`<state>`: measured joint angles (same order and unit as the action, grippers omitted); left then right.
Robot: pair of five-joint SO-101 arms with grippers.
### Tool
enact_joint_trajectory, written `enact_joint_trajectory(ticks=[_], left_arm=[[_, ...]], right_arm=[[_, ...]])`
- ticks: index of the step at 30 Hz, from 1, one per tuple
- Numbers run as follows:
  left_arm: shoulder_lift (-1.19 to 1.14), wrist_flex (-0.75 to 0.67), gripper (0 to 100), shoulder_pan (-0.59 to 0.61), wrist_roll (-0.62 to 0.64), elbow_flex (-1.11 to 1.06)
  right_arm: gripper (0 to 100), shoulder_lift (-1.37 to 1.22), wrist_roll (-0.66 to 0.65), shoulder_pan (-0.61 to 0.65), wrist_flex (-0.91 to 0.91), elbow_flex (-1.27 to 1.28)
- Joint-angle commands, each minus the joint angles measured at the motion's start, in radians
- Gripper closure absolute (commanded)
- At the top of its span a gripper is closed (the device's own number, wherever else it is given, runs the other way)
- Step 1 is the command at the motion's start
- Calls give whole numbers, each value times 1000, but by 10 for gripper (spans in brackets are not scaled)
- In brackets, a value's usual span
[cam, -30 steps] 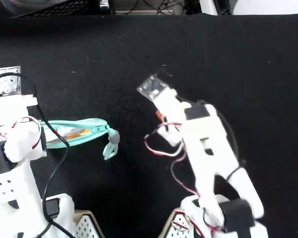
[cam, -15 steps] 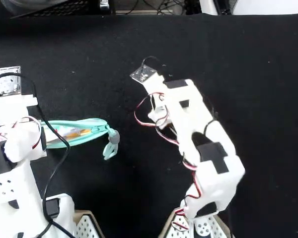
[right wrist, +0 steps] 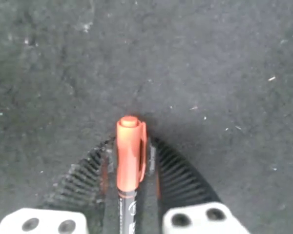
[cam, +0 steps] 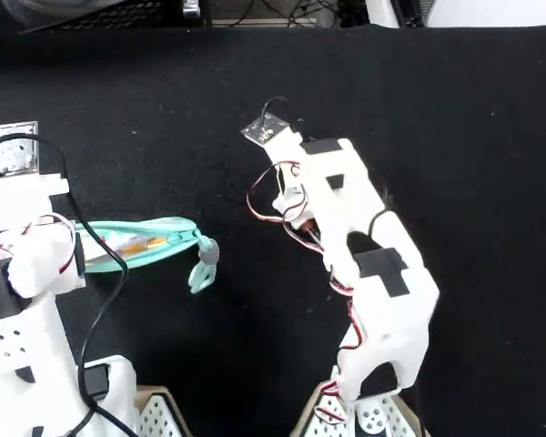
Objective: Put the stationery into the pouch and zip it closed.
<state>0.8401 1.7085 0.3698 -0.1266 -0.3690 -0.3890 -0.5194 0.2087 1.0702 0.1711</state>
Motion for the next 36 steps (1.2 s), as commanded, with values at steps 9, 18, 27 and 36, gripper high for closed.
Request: enact_joint_trajectory(ticks=[9,18,27,36], left_arm=[[-9,-18,967,-16,-8,-24],[-11,-18,967,-16,-8,-22],[-11,-18,967,-16,-8,-22],[-9,-18,967,-16,-8,-22]], right_arm=[[986,829,15,-23,6,300],[986,1546,276,210,5,392],[986,1801,377,569,-479,579],[986,1822,344,792,-870,756]])
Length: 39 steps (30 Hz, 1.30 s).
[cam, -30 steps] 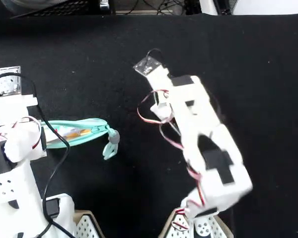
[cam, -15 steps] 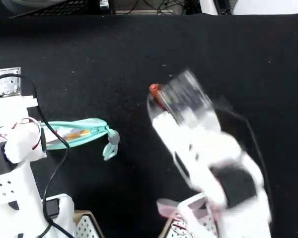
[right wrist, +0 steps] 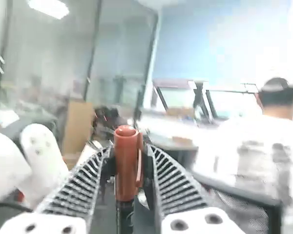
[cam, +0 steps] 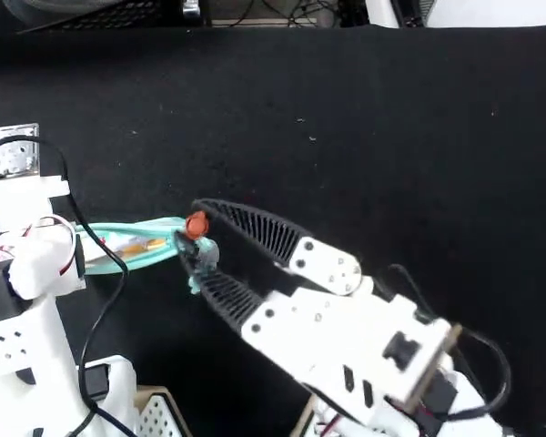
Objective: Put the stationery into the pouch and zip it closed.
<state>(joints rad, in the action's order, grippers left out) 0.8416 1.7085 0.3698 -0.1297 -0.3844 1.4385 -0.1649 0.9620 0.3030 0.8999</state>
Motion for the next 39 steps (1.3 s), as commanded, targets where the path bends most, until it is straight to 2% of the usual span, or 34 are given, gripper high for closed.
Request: enact_joint_trajectory(ticks=[1,6,11,18,22,25,29,34,39], left_arm=[[-11,-18,967,-16,-5,-7],[-9,-18,967,-16,-5,-7],[-9,-18,967,-16,-5,-7],[-12,-18,967,-16,-5,-7],[-14,-18,967,-16,-5,-7],[-15,-18,967,-16,-5,-8],[-15,-18,967,-16,-5,-8],[-15,-18,967,-16,-5,-8],[-15,-18,967,-16,-5,-8]], right_arm=[[986,-5,-11,40,-130,51],[986,-5,-15,40,-215,140],[986,-18,-15,38,-222,208],[986,-157,-15,34,-267,360],[982,-213,-15,34,-261,361],[884,-237,-9,35,-97,245],[714,-259,-8,35,321,-51],[743,-249,-8,32,646,-346],[783,-176,-14,32,833,-341]])
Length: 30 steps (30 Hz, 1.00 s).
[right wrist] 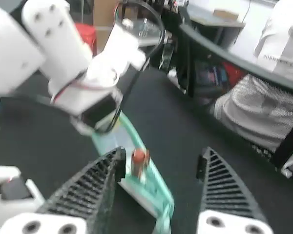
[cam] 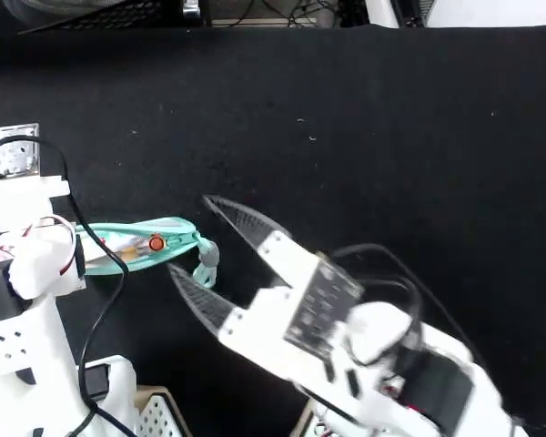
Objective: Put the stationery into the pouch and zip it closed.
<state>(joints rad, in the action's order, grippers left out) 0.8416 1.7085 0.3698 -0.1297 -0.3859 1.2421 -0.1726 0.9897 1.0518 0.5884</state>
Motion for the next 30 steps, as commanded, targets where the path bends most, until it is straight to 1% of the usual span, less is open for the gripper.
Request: enact_joint_trajectory(ticks=[1,2,4,9,11,14,21,28,30], left_arm=[[-15,-18,967,-16,-5,-7],[-15,-18,967,-16,-5,-7],[-15,-18,967,-16,-5,-7],[-14,-18,967,-16,-5,-7],[-14,-18,967,-16,-5,-7],[-15,-18,967,-16,-5,-7],[-15,-18,967,-16,-5,-7],[-15,-18,967,-16,-5,-7],[-15,-18,967,-16,-5,-7]], right_arm=[[783,33,-8,5,89,7],[783,39,-8,5,72,48],[786,42,-8,-14,-31,134],[786,38,-2,-130,-440,312],[786,33,-2,-153,-531,348],[786,-13,0,-150,-542,340],[786,-68,0,-80,-540,243],[786,-134,-5,-77,-528,409],[786,-160,-8,-81,-534,409]])
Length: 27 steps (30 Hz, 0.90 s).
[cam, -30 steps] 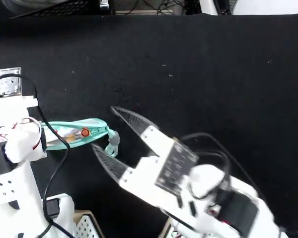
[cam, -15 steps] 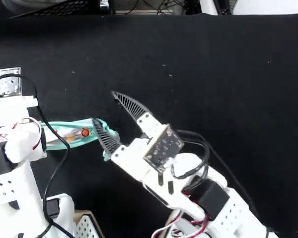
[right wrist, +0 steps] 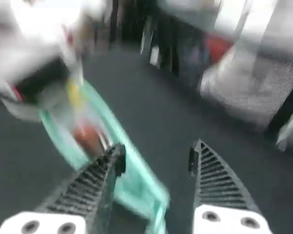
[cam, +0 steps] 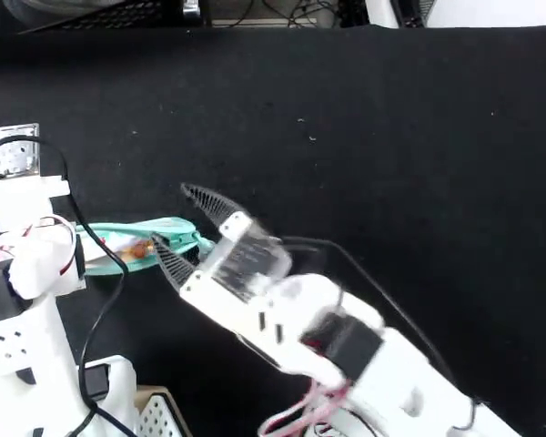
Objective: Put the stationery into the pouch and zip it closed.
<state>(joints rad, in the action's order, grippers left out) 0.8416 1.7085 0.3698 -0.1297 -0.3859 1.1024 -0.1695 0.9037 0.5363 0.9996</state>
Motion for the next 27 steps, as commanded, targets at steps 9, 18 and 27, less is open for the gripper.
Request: enact_joint_trajectory(ticks=[9,18,27], left_arm=[[-14,-18,967,-16,-5,-7],[-15,-18,967,-16,-5,-7],[-14,-18,967,-16,-5,-7]], right_arm=[[786,25,-3,-31,133,-308],[786,44,-3,117,164,-312],[786,-174,-8,52,0,-88]])
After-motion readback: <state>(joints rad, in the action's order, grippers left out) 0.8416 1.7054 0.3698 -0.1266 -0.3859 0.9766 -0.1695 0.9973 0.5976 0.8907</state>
